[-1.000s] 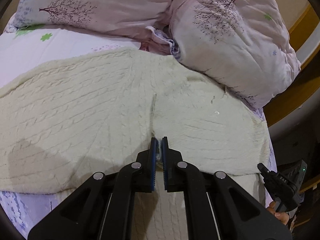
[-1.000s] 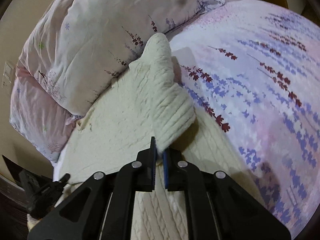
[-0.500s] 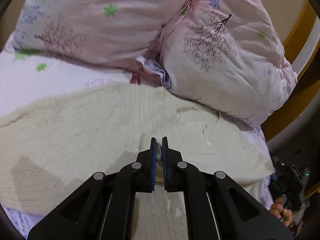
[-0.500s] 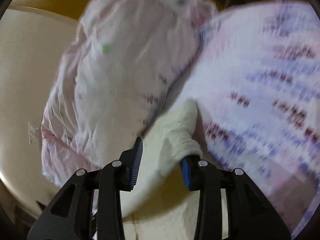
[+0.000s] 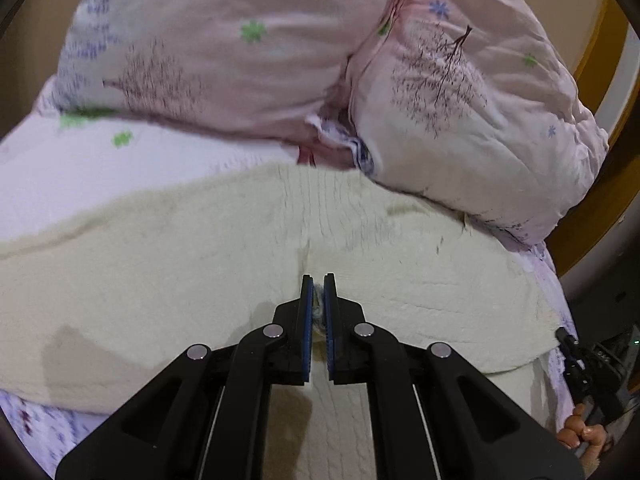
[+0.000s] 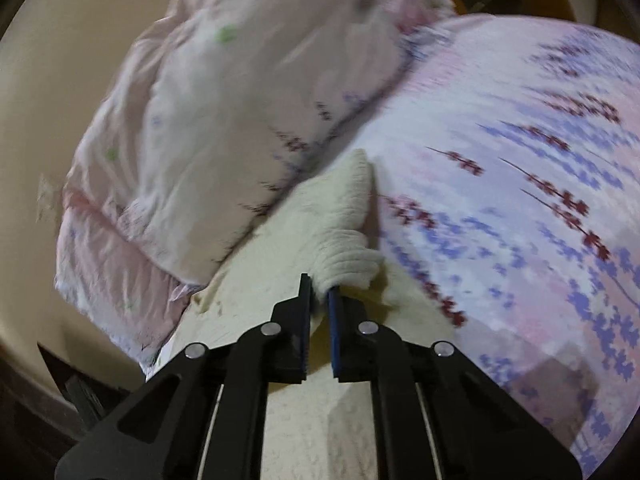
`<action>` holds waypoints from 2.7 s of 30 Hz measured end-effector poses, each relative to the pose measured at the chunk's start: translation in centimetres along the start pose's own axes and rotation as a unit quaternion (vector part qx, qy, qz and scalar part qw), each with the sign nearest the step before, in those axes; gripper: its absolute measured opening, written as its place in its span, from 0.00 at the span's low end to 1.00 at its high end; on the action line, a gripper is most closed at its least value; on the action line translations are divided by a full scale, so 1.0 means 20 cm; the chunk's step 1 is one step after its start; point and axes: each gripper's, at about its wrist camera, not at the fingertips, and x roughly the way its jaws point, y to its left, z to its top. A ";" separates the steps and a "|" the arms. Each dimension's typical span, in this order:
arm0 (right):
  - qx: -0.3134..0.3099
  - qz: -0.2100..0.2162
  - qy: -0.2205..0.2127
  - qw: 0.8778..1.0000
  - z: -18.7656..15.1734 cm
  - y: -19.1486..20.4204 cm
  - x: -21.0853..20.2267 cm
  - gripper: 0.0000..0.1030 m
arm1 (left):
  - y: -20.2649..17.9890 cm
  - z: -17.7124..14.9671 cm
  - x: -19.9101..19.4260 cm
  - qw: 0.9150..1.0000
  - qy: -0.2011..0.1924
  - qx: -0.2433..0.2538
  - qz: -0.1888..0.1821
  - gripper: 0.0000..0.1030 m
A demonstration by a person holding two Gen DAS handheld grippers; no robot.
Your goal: Fold small clothes
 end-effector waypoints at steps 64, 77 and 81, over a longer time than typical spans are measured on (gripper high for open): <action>-0.300 -0.027 0.176 0.937 -0.41 0.77 0.32 0.65 | 1.31 -0.30 -0.83 0.886 -0.131 -0.444 0.026 0.05; -0.277 -0.041 0.145 0.949 -0.28 0.64 0.20 0.66 | 0.28 0.17 -0.50 0.979 -0.109 -0.167 -0.043 0.05; -0.266 -0.051 0.139 0.953 -0.25 0.56 0.17 0.66 | -0.12 0.12 -0.22 0.993 -0.041 -0.075 -0.079 0.05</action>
